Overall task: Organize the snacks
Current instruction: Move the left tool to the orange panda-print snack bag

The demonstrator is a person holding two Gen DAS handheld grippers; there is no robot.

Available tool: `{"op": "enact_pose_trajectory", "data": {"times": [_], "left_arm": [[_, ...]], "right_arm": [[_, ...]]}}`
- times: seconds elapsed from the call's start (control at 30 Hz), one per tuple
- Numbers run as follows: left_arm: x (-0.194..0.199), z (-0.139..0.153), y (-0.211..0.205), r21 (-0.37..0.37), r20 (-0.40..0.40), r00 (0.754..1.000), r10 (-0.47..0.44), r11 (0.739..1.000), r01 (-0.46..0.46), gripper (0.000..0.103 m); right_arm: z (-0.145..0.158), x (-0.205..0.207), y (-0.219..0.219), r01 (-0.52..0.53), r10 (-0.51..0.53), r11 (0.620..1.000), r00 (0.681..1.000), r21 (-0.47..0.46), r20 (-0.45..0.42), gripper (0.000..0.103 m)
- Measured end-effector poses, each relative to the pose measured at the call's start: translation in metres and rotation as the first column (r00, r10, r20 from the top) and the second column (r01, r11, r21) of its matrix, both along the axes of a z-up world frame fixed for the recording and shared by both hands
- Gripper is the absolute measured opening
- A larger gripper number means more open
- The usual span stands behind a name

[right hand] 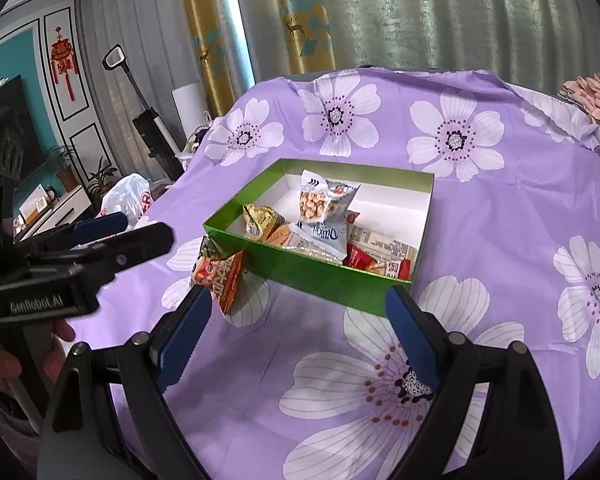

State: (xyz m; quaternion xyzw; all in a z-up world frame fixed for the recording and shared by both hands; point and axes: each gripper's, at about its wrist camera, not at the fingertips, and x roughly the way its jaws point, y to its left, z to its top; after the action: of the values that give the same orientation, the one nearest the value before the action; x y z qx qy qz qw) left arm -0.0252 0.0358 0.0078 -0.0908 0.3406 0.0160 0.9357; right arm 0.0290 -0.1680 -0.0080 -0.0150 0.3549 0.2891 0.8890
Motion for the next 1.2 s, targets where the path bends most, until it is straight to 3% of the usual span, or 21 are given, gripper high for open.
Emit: {"op": "enact_pose_trajectory", "data": {"times": [0.3, 0.57, 0.97, 1.2], "left_arm": [[-0.033, -0.035, 0.079, -0.109, -0.096, 0.984, 0.149, 0.981, -0.159, 0.095], [-0.031, -0.068, 0.088, -0.217, -0.156, 0.982, 0.102, 0.967, -0.135, 0.095], [-0.009, -0.084, 0.081, -0.172, -0.191, 0.979, 0.069, 0.980, -0.102, 0.095], [0.003, -0.082, 0.083, -0.176, -0.173, 0.984, 0.043, 0.982, -0.073, 0.095]], "right_arm": [[-0.018, -0.005, 0.006, -0.034, 0.033, 0.999, 0.999, -0.022, -0.032, 0.089], [-0.041, -0.007, 0.023, -0.079, 0.076, 0.996, 0.993, -0.038, -0.087, 0.089], [-0.063, 0.006, 0.044, -0.113, 0.105, 0.992, 0.985, -0.051, -0.138, 0.089], [-0.070, 0.015, 0.059, -0.133, 0.125, 0.990, 0.981, -0.043, -0.149, 0.089]]}}
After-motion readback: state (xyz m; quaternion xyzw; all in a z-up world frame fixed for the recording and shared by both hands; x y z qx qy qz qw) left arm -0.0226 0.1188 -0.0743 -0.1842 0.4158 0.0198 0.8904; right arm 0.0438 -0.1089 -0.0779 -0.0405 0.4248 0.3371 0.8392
